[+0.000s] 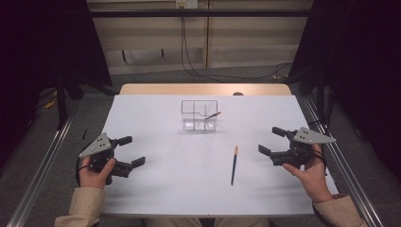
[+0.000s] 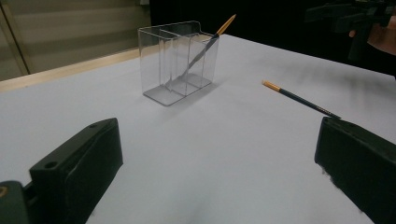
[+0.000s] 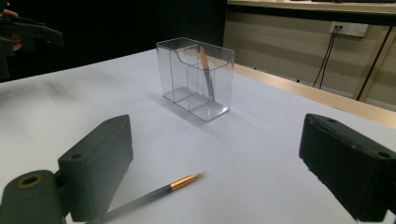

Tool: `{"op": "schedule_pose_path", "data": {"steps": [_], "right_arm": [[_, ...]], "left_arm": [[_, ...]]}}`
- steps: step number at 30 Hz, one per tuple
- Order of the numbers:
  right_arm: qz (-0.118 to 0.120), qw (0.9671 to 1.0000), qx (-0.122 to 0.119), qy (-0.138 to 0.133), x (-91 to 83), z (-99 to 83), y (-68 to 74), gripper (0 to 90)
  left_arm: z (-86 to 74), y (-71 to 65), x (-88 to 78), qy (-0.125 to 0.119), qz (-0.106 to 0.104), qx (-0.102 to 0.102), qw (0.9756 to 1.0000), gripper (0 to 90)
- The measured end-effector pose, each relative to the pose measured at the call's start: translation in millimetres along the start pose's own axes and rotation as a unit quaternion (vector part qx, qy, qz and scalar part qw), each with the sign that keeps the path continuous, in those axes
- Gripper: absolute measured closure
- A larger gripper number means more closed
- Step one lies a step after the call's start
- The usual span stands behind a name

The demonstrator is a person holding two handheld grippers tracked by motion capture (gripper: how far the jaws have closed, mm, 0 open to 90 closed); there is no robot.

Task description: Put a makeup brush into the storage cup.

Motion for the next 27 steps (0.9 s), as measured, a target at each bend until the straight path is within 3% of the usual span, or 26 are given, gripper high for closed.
{"op": "schedule_pose_path", "data": {"steps": [27], "right_arm": [[-0.01,0.9998,-0.003,0.016,-30.2,-16.6,-0.9,8.8]], "left_arm": [[0.3,0.4,-3.5,-0.005,0.006,-0.003,1.0,0.9]]}}
Point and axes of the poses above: each handheld gripper's, and its own axes: x roughly forward along the jaws, z roughly out of its top, y roughly to its left, the point moved 9 cm from there along x, roughly forward along the jaws, and after that the axes turned 3 degrees about -y, right-handed, at the moved point
